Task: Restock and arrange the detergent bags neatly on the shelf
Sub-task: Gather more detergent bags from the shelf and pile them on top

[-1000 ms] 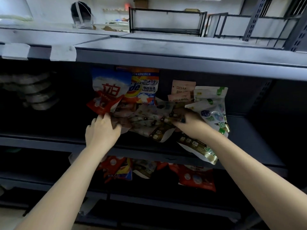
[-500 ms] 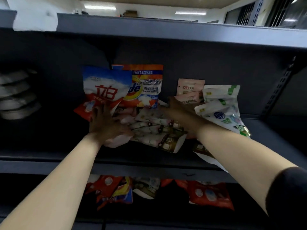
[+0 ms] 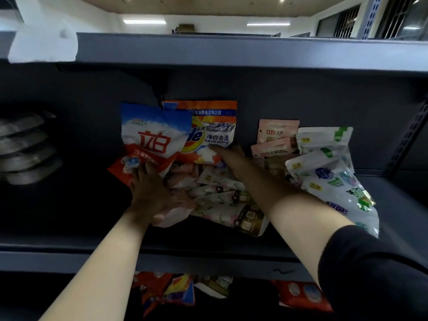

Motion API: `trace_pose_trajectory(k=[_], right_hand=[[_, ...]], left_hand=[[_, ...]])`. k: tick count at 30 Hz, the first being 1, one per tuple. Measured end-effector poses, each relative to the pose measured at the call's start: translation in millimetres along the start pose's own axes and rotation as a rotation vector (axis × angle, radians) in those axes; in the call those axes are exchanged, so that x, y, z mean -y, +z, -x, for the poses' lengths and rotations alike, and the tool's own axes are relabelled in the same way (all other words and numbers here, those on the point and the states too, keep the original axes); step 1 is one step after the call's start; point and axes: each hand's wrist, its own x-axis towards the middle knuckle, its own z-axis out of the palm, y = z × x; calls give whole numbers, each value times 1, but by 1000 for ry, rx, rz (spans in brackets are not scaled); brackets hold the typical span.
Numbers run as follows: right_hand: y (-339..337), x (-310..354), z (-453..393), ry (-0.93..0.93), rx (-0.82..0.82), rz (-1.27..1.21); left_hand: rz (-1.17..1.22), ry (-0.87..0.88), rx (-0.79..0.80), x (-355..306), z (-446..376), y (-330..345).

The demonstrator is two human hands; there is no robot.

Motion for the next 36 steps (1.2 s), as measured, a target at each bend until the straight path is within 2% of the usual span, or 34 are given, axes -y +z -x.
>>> trace_pose_trajectory(k=[4,9,11,14,16,20,24,27,32,34,36], right_hand=[[4,9,7,58,42,71],[1,33,36,-95,-82,368],[-6,34,52,-153,-117,348],[-20,33,72,-198,-254,178],[-31,35,81,-222,-348,124],[-56,36,97,-242,-459,182],[-65,41,120,-241,-498,133],[-68,45,137,-221,-492,109],[-81,60,173,-125,-575,141],[-85,64,193,-90,-590,131],[-89,63,214,-64,-609,99]], left_hand=[[33,-29,-4,0,-3,-1],[-73,-187,-13,-11,-12,-9],[-88,-251,-12,-18,-15,-12],[-58,-302,-32,-24,-15,-12],[-78,-250,-76,-21,-7,-13],[-78,-116,-188,-7,8,-30],[-94,-153,-90,-6,19,-49],[-100,-70,-61,-10,40,-58],[-179,-106,-334,-14,59,-85],[-201,-122,-364,-15,67,-97],[-219,-50,-398,-19,87,-108]])
